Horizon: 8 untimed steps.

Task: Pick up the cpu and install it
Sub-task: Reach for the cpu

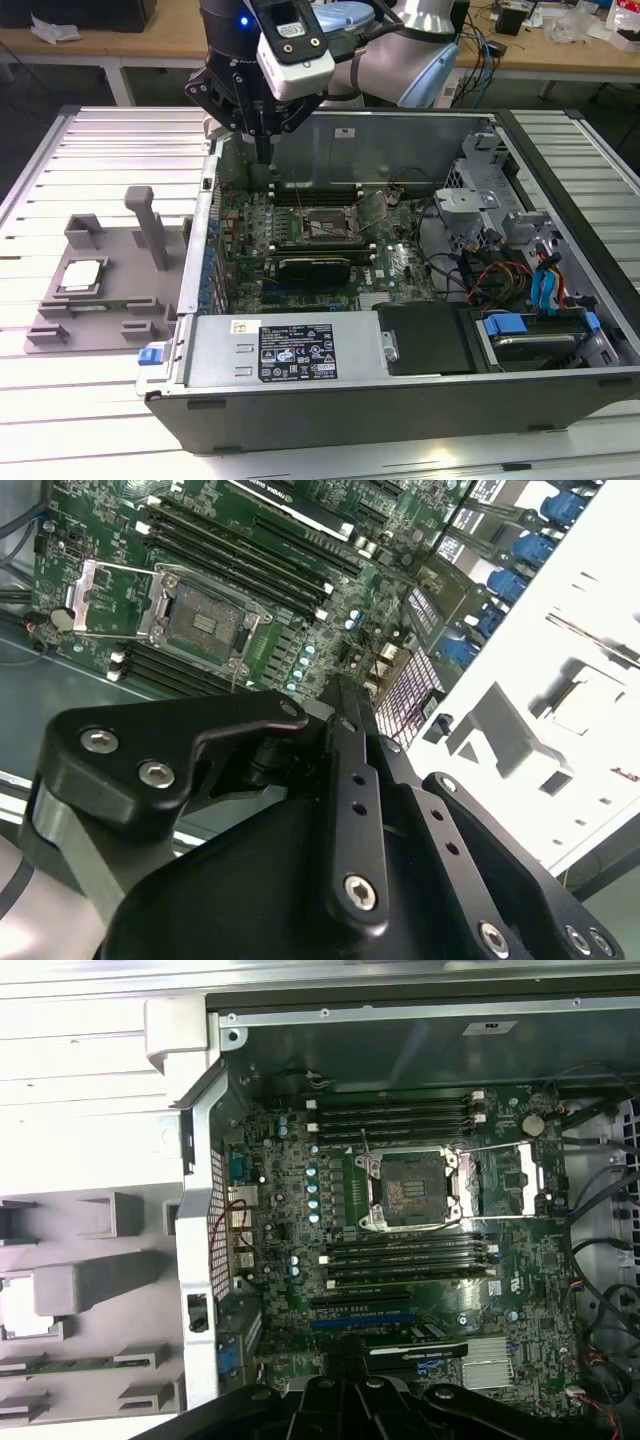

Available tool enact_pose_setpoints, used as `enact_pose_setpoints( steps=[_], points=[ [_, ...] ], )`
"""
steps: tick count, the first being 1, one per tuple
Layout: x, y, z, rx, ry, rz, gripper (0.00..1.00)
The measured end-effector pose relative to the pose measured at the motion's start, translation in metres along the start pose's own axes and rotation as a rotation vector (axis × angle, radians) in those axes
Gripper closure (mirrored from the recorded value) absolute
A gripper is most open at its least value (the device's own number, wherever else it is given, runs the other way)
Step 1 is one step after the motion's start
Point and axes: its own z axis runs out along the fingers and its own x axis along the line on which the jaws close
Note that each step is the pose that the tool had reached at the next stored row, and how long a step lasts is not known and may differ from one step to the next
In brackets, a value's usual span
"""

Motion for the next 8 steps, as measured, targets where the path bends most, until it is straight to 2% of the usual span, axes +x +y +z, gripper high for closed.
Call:
enact_pose_setpoints(
  steps=[4, 8],
  points=[
    [0.0014, -0.0001, 0.0000, -0.0001, -0.0001, 0.000, 0.89],
    [0.0063, -0.0005, -0.0001, -0.0001, -0.0001, 0.000, 0.89]
  ],
)
